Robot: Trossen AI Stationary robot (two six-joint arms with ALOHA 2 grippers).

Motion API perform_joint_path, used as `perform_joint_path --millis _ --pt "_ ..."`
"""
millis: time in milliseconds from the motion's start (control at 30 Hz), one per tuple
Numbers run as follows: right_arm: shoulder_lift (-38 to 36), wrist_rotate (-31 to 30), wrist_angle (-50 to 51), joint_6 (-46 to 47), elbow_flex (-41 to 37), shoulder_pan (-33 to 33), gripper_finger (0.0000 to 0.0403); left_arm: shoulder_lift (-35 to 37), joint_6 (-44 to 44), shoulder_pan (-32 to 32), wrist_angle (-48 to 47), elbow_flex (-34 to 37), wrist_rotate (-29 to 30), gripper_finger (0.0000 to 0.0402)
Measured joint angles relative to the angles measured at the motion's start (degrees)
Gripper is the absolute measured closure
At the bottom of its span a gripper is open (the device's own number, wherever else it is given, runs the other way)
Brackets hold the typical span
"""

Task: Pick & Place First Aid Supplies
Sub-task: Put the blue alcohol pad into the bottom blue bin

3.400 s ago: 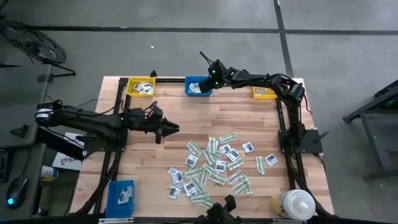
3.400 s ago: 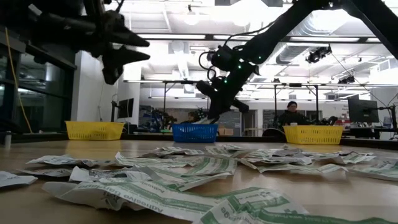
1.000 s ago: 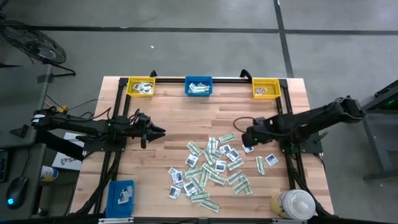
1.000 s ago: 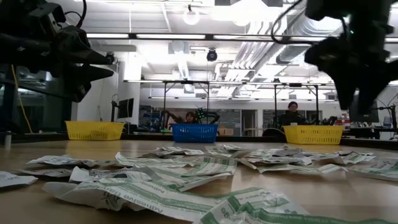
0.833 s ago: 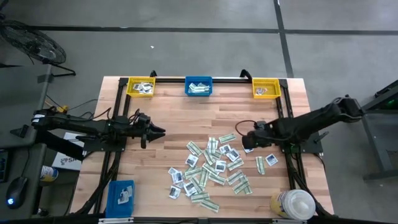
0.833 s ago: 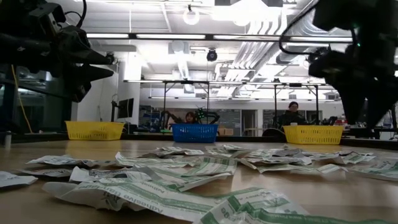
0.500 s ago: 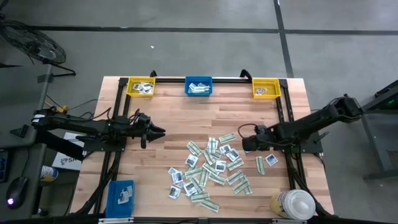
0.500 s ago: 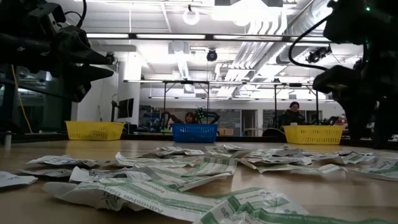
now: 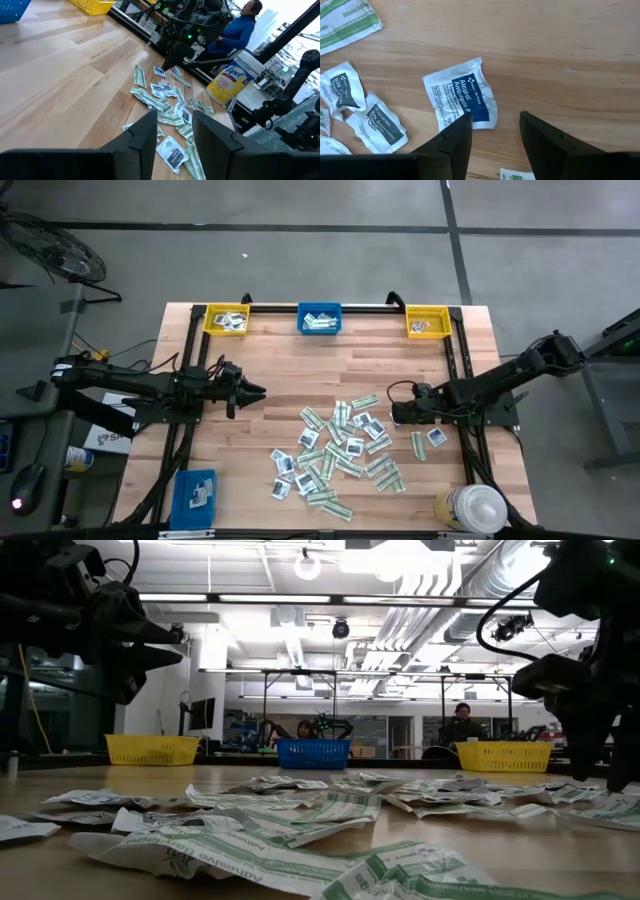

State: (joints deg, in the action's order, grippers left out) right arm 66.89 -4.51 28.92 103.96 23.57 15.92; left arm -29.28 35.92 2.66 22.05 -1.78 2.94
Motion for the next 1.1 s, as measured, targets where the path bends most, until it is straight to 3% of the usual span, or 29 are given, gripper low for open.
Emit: perform_joint_path --millis 767,900,1100 --pt "3.59 0.48 -7.70 -0.48 0.17 -0.02 0.0248 0.00 0.39 0.00 -1.70 0.00 0.13 0.0278" --pt "3.91 0.55 -6.94 -0.44 0.15 -0.04 0.0271 0.00 0.39 0.00 -1.88 0.00 0.13 0.0278" --pt "4.00 0.11 -5.18 -0.25 0.09 -0.01 0.0337 0.00 0.42 0.00 -2.60 0.00 0.11 0.0278"
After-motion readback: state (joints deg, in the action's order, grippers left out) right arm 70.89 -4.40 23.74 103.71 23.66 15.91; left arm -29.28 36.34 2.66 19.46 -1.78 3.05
